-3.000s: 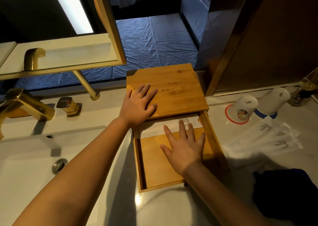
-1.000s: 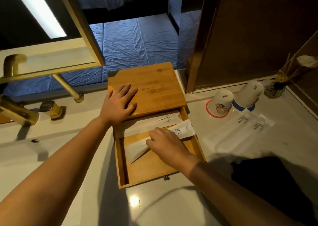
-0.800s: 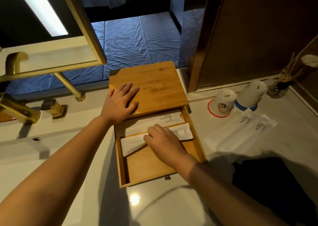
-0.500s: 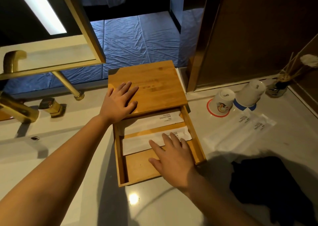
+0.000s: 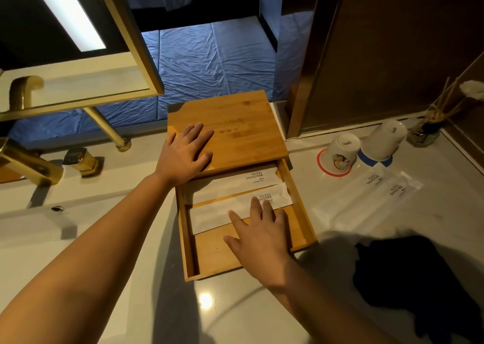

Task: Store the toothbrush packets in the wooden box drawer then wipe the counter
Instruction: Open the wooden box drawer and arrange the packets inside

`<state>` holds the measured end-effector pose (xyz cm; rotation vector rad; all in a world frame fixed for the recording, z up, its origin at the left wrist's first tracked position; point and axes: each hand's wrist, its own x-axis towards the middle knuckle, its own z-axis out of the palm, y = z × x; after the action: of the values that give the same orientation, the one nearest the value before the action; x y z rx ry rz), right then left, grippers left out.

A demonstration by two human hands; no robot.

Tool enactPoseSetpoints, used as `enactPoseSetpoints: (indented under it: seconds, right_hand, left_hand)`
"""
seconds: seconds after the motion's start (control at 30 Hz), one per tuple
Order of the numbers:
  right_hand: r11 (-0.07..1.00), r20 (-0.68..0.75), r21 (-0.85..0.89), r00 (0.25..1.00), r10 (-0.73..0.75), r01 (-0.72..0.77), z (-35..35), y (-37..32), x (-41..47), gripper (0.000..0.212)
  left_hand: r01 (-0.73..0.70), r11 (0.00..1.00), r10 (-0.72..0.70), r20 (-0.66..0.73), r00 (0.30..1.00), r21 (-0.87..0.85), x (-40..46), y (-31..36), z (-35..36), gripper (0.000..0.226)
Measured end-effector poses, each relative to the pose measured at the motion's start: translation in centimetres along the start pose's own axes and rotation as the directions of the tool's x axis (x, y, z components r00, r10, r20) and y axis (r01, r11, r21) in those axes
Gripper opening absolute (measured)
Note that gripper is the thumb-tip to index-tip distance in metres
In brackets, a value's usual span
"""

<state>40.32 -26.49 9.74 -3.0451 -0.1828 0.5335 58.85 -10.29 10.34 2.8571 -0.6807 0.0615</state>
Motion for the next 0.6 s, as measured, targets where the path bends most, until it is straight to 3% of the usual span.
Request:
enactPoseSetpoints:
  seconds: [0.1,0.2,0.3,0.6]
  right_hand:
    - [0.982,-0.055,-0.023,0.98,-0.19,0.189,0.1,-0.3,0.4,0.06]
    - [0.951,0.077,-0.01,0.949,-0.306,0.308,0.0,-0.3,1.5,0.06]
    - [0.95,0.156,-0.001,0.938,-0.309,0.313,0.1,-0.4,2.6,0.062]
    - [0.964,0.104,-0.005,0.959,-0.264,0.266,1.1,-1.1,3.4,0.066]
  left_hand:
    - [0.0,1.0,0.0,-0.001,1.0,0.006,0.0,0.0,0.0,0.06]
    - [-0.003,1.0,0.003,0.001,1.0,0.003,0.0,-0.1,0.0,0.059]
    - [-0.003,1.0,0.003,-0.002,1.0,-0.003,0.0,0.0,0.0,0.059]
    - [-0.006,1.0,0.006,0.003,1.0,0.015,0.1,-0.2,0.2,0.059]
